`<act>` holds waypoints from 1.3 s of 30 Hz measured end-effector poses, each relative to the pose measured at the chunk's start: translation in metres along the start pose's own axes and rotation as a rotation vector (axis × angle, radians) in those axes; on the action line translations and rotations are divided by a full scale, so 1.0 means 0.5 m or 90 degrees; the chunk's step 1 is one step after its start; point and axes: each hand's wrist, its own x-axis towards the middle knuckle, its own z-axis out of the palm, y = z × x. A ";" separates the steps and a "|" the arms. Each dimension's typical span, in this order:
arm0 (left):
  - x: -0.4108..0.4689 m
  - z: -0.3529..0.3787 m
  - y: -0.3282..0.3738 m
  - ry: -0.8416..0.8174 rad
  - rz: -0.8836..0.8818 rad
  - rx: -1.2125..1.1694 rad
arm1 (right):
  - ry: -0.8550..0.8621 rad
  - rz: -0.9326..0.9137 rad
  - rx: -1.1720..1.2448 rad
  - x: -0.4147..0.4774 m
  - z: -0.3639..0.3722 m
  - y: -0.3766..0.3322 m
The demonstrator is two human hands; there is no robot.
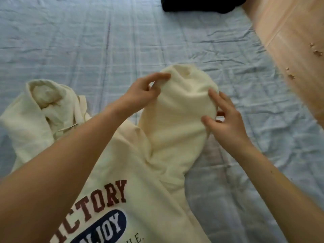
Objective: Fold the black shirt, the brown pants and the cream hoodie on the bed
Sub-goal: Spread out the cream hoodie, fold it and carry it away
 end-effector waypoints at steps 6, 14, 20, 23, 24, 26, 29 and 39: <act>0.115 0.202 0.152 -0.060 0.154 0.012 | 0.192 -0.008 -0.021 -0.043 -0.180 0.031; 0.199 0.451 0.105 -0.209 0.213 0.341 | 0.225 0.191 -0.220 -0.129 -0.176 0.157; 0.063 0.494 0.016 -0.103 0.164 0.603 | 0.233 0.165 -0.573 -0.137 -0.178 0.196; -0.003 0.487 -0.019 -0.122 0.216 0.611 | 0.108 0.014 -0.585 -0.072 -0.158 0.221; -0.006 0.490 -0.035 -0.140 0.184 0.622 | 0.052 0.026 -0.605 -0.049 -0.150 0.243; -0.004 0.501 -0.069 -0.144 0.144 0.645 | -0.002 0.082 -0.639 -0.014 -0.143 0.296; -0.006 0.509 -0.095 -0.142 0.148 0.647 | 0.015 0.093 -0.635 -0.013 -0.134 0.356; -0.206 0.268 -0.024 0.006 0.077 0.518 | -0.093 0.029 -0.499 -0.124 -0.044 0.171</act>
